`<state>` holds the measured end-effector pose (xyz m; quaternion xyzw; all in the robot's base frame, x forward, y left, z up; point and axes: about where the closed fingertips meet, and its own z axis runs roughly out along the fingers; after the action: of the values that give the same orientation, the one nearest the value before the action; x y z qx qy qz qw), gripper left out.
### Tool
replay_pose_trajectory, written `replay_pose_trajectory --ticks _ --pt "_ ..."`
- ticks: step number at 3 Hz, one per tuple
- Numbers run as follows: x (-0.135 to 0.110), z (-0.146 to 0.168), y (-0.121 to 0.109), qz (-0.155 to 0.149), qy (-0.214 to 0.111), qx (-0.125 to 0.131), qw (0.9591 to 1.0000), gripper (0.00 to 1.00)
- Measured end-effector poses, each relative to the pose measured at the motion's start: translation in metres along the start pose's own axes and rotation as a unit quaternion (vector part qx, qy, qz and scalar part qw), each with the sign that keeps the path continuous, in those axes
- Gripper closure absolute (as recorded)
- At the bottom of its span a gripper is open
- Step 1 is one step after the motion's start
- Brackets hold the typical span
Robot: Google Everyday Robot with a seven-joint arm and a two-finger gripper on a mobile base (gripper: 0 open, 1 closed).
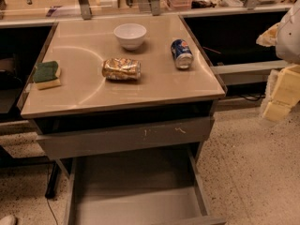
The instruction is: Place orange can into middle drawer
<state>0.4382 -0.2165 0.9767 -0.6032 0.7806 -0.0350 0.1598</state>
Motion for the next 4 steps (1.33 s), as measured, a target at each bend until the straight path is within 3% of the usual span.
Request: replay_pose_trajectory --ticks 1,2,4 --pt "-0.004 0.001 -0.002 -0.002 -0.005 0.003 1.0 0.0" --pt "-0.03 0.017 -0.022 -0.018 -0.019 -0.008 0.9996 0.0" --pt "-0.093 0.075 -0.079 -0.052 -0.017 -0.042 0.9976 0.0"
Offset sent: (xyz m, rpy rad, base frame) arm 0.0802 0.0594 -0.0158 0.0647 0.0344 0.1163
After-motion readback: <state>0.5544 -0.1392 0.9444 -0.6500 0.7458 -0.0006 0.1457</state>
